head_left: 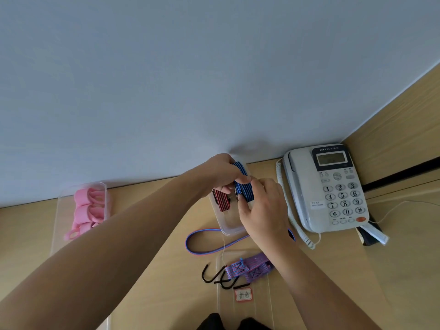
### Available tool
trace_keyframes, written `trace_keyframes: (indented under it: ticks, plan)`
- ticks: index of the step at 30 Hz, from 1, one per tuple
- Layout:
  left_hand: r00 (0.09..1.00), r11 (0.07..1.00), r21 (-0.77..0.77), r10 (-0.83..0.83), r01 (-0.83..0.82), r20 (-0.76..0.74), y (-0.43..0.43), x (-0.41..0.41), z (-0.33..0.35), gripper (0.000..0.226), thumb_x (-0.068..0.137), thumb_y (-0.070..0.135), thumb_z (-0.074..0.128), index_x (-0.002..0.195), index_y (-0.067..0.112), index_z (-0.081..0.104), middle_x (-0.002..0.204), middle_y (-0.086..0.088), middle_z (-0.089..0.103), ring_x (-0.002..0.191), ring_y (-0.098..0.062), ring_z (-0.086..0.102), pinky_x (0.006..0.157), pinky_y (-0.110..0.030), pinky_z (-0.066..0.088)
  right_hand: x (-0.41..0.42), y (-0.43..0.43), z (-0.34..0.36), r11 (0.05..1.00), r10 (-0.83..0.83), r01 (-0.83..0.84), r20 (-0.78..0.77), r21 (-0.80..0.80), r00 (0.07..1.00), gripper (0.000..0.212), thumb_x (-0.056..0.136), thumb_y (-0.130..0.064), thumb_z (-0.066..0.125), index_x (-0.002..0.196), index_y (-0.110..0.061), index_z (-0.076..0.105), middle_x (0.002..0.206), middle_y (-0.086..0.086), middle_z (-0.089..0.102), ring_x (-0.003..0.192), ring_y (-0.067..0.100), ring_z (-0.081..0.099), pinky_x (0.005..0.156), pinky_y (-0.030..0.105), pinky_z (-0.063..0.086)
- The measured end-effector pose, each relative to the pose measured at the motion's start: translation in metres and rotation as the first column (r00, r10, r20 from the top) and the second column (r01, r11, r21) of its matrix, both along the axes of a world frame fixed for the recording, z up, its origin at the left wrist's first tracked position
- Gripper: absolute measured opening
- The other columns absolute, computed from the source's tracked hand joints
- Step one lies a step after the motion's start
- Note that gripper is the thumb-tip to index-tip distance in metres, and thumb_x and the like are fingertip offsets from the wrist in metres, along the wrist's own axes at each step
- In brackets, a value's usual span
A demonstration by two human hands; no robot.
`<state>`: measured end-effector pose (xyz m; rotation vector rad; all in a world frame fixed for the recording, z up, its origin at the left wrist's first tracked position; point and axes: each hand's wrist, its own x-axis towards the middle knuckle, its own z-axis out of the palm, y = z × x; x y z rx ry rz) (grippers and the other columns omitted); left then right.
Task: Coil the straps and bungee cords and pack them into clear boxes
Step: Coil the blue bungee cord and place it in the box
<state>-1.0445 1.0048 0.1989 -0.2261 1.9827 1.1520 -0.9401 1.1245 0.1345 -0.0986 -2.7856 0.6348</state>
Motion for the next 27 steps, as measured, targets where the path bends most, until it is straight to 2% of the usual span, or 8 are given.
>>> trace_keyframes:
  ticks: [5,9,11,13,16,18,23,27]
  plan:
    - [0.979,0.965,-0.167,-0.194,0.202,0.065,0.006,-0.008,-0.001,0.034,0.097,0.029,0.069,0.121,0.007,0.057,0.103,-0.016,0.077,0.076,-0.019,0.071,0.047,-0.02,0.05,0.002,0.002,-0.005,0.991,-0.009,0.004,0.037,0.131,0.999,0.043,0.069,-0.02,0.084,0.106,-0.007,0.068,0.086,0.01,0.058,0.077,0.029,0.055,0.061,0.038,0.048]
    - [0.974,0.951,-0.213,-0.217,0.225,0.06,0.01,-0.012,0.001,0.025,0.1,0.023,0.064,0.114,0.003,0.056,0.079,-0.012,0.074,0.057,-0.012,0.071,0.041,-0.017,0.045,0.003,0.001,-0.005,0.985,0.022,-0.032,0.065,0.167,0.998,0.058,0.068,-0.026,0.087,0.117,-0.009,0.063,0.086,0.007,0.062,0.079,0.028,0.056,0.065,0.039,0.048]
    - [0.971,0.939,-0.25,-0.239,0.237,0.022,0.011,-0.011,0.0,0.026,0.098,0.022,0.067,0.112,0.002,0.059,0.075,-0.011,0.074,0.061,-0.015,0.074,0.046,-0.021,0.053,0.003,0.0,-0.004,0.984,0.027,-0.038,0.066,0.173,0.997,0.056,0.066,-0.027,0.089,0.113,-0.01,0.063,0.084,0.007,0.062,0.077,0.028,0.056,0.063,0.039,0.048]
    - [0.95,0.898,-0.355,-0.304,0.259,-0.076,0.009,-0.009,-0.004,0.025,0.094,0.024,0.071,0.107,0.006,0.059,0.072,-0.012,0.075,0.074,-0.024,0.077,0.061,-0.03,0.059,0.005,0.0,-0.006,0.973,0.043,-0.056,0.063,0.222,0.997,0.051,0.062,-0.027,0.091,0.103,-0.012,0.064,0.079,0.006,0.06,0.075,0.028,0.054,0.06,0.039,0.047]
    - [0.849,0.84,-0.517,-0.385,0.162,-0.36,-0.001,-0.007,-0.011,0.026,0.088,0.024,0.071,0.113,0.017,0.068,0.103,-0.006,0.076,0.1,-0.026,0.07,0.077,-0.034,0.054,0.004,-0.001,-0.007,0.951,0.07,-0.091,0.081,0.295,0.994,0.045,0.059,-0.028,0.092,0.09,-0.011,0.064,0.074,0.007,0.058,0.074,0.029,0.052,0.06,0.039,0.045]
    - [0.786,0.848,-0.525,-0.369,0.068,-0.495,-0.012,-0.003,-0.015,0.026,0.088,0.021,0.068,0.113,0.026,0.072,0.114,0.002,0.073,0.111,-0.024,0.064,0.086,-0.034,0.052,0.003,-0.001,-0.006,0.941,0.079,-0.115,0.123,0.317,0.989,0.045,0.06,-0.03,0.091,0.09,-0.01,0.064,0.078,0.008,0.058,0.077,0.029,0.052,0.062,0.04,0.047]
    - [0.686,0.875,-0.479,-0.388,0.065,-0.615,-0.037,0.022,-0.033,0.024,0.093,0.018,0.067,0.115,0.018,0.076,0.116,-0.001,0.071,0.115,-0.023,0.061,0.086,-0.034,0.049,-0.002,0.006,-0.004,0.902,0.148,-0.22,0.21,0.372,0.966,0.04,0.06,-0.012,0.082,0.094,-0.011,0.061,0.087,0.007,0.056,0.084,0.028,0.048,0.07,0.037,0.046]
    - [0.585,0.905,-0.426,-0.35,0.009,-0.732,-0.045,0.034,-0.047,0.017,0.085,0.009,0.076,0.102,0.007,0.08,0.104,-0.01,0.077,0.105,-0.036,0.063,0.084,-0.031,0.041,-0.006,0.004,-0.003,0.907,0.119,-0.194,0.213,0.375,0.97,0.041,0.057,-0.009,0.084,0.089,-0.011,0.06,0.084,0.008,0.057,0.082,0.028,0.051,0.065,0.036,0.046]
